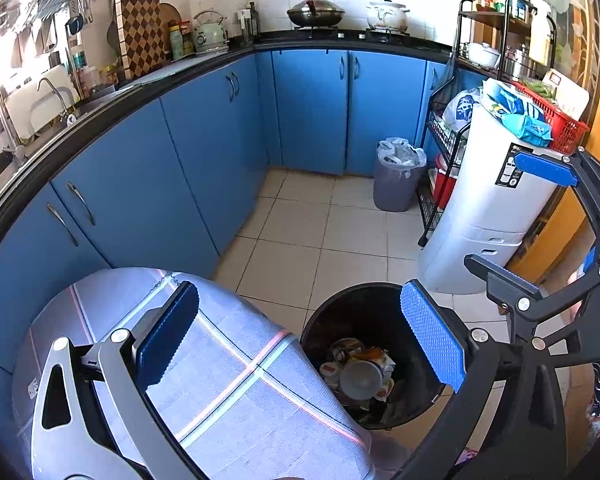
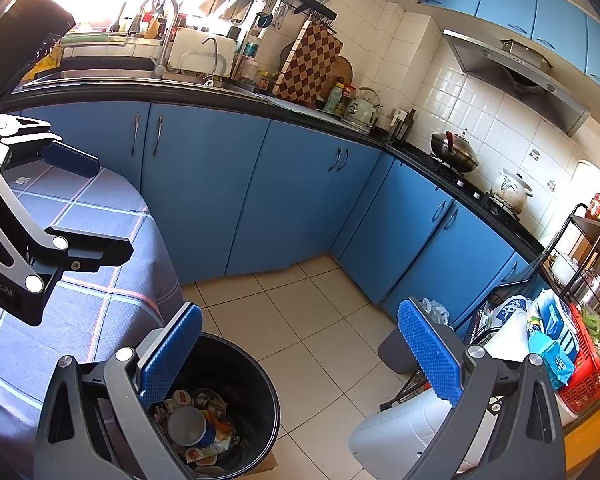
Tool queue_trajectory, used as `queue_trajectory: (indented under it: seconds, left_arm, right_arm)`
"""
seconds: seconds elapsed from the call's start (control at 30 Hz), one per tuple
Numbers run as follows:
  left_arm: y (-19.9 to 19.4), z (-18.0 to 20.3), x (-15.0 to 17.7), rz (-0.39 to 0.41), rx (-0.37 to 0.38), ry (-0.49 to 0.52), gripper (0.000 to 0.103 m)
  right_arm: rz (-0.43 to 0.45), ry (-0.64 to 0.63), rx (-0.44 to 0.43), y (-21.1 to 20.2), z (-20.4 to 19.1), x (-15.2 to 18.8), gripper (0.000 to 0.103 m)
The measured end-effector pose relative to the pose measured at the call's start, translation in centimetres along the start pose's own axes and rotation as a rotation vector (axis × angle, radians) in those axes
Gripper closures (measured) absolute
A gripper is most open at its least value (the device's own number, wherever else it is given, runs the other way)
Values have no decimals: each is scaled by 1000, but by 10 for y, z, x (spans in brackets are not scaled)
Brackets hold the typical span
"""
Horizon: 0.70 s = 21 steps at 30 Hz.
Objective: Collect trash
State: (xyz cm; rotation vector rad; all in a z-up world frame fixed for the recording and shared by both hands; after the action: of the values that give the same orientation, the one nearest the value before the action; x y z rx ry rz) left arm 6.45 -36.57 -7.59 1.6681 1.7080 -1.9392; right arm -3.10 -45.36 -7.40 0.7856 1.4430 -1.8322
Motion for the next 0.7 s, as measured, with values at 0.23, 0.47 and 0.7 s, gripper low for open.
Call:
queue_trajectory:
  seconds: [0.23, 0.47, 0.7]
  left_arm:
    - [1, 3, 0, 0, -9, 14, 3]
    - [1, 4, -1, -3, -6, 14, 3]
    - [1, 6, 0, -1, -13, 24, 3]
  right_arm:
    - [0, -5, 1, 0, 0, 0, 7]
    - [-1, -1, 1, 0, 1, 1, 7]
    - [-1, -2, 2, 0, 0, 1, 7]
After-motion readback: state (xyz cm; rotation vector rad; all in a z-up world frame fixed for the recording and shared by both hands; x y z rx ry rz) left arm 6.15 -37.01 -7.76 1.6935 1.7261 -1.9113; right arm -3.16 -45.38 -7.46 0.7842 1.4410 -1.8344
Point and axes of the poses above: each gripper's, at about its wrist camera, not at the fingertips, and y roughly the way its jaws point, z to its right, x to its underside, the point moved 2 cm from there along y, roughly the way its jaws point, and after that the axes turned 13 degrees about -x, right-handed, at the moved point
